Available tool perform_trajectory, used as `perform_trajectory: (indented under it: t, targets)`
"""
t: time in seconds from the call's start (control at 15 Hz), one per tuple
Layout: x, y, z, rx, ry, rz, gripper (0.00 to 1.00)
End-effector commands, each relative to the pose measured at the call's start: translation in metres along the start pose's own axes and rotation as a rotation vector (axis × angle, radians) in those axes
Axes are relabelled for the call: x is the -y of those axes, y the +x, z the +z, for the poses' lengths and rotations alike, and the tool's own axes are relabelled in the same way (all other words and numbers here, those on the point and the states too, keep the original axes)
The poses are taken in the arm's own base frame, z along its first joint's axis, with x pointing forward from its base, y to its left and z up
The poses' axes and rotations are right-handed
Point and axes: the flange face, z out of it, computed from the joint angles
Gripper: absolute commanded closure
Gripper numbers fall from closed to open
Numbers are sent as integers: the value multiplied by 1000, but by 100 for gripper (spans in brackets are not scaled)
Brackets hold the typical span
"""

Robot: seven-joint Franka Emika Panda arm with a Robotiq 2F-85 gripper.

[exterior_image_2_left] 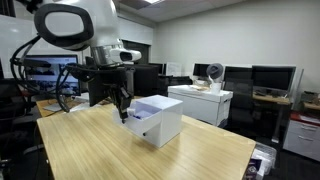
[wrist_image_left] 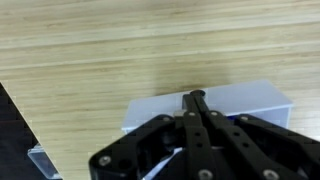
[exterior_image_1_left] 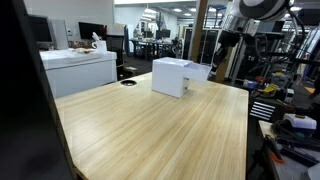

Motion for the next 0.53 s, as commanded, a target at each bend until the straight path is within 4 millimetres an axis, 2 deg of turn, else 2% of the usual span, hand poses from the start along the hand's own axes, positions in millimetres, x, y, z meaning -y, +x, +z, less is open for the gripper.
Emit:
perform_trajectory:
  t: [0.0,0.47]
  targets:
    - [5,-7,-2,-54,27,-55,95]
    - [11,-19,3,54,57,-80,94]
